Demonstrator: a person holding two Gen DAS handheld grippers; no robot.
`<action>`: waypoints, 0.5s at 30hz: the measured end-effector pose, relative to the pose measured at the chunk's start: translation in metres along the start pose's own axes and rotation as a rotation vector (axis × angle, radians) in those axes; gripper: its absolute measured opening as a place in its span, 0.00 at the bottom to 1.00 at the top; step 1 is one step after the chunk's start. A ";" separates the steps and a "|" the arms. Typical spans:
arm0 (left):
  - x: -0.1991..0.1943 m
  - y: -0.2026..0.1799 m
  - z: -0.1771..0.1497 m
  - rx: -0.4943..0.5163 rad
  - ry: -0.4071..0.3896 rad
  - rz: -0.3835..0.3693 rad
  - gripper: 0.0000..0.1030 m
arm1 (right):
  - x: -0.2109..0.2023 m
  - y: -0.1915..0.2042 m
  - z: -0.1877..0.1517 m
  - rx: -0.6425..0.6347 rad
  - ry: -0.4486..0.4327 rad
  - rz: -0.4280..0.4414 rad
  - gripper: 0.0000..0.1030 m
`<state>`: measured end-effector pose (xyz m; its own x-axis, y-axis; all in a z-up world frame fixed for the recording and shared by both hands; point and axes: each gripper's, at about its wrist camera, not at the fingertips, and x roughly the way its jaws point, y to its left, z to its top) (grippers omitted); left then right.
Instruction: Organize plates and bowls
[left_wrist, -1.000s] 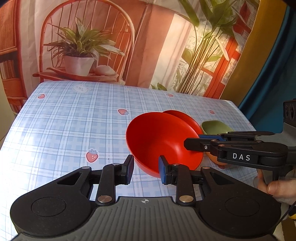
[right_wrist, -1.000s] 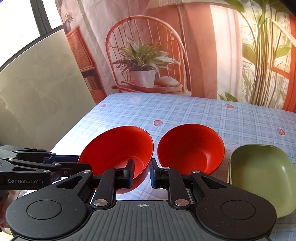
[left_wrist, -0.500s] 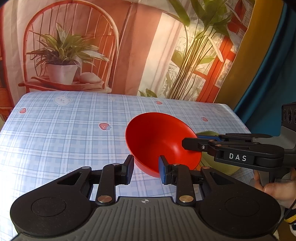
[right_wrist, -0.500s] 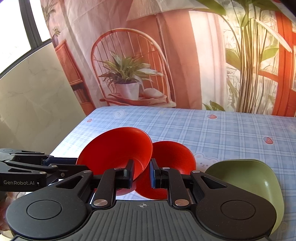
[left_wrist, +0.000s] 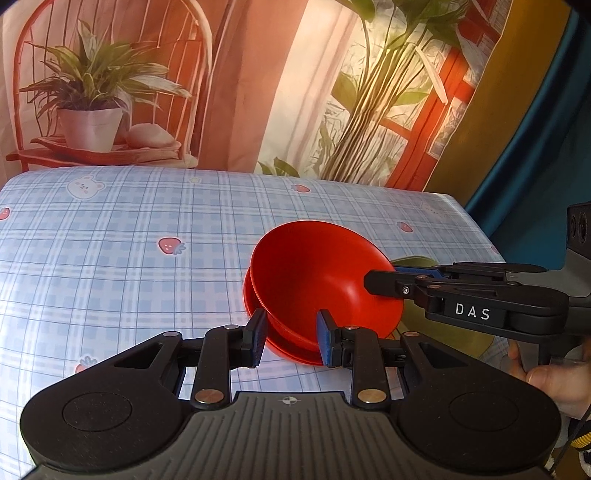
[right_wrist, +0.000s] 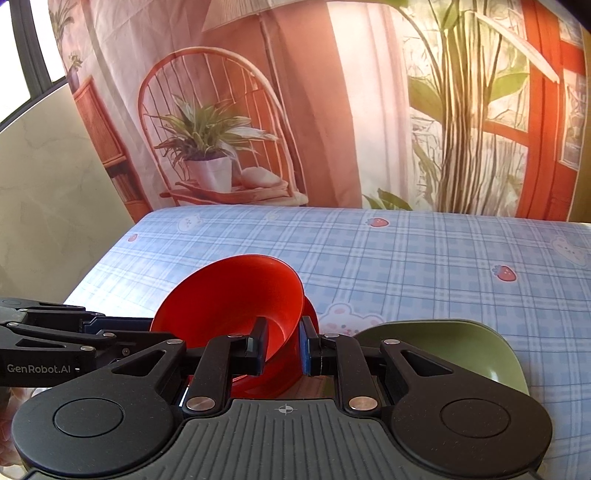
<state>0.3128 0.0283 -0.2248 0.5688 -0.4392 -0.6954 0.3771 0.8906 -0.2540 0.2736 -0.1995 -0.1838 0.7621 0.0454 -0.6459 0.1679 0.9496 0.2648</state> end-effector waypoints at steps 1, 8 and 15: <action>0.001 0.000 0.000 0.000 0.002 0.007 0.30 | 0.002 -0.001 -0.001 0.000 0.006 -0.003 0.17; 0.007 0.008 0.001 -0.059 0.008 0.037 0.31 | 0.010 -0.004 -0.001 0.001 0.013 -0.013 0.21; 0.026 0.018 -0.003 -0.164 0.038 0.026 0.31 | 0.012 -0.004 0.001 -0.006 0.014 -0.014 0.21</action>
<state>0.3318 0.0334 -0.2494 0.5477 -0.4138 -0.7272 0.2366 0.9103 -0.3398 0.2823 -0.2028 -0.1921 0.7506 0.0366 -0.6598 0.1748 0.9519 0.2517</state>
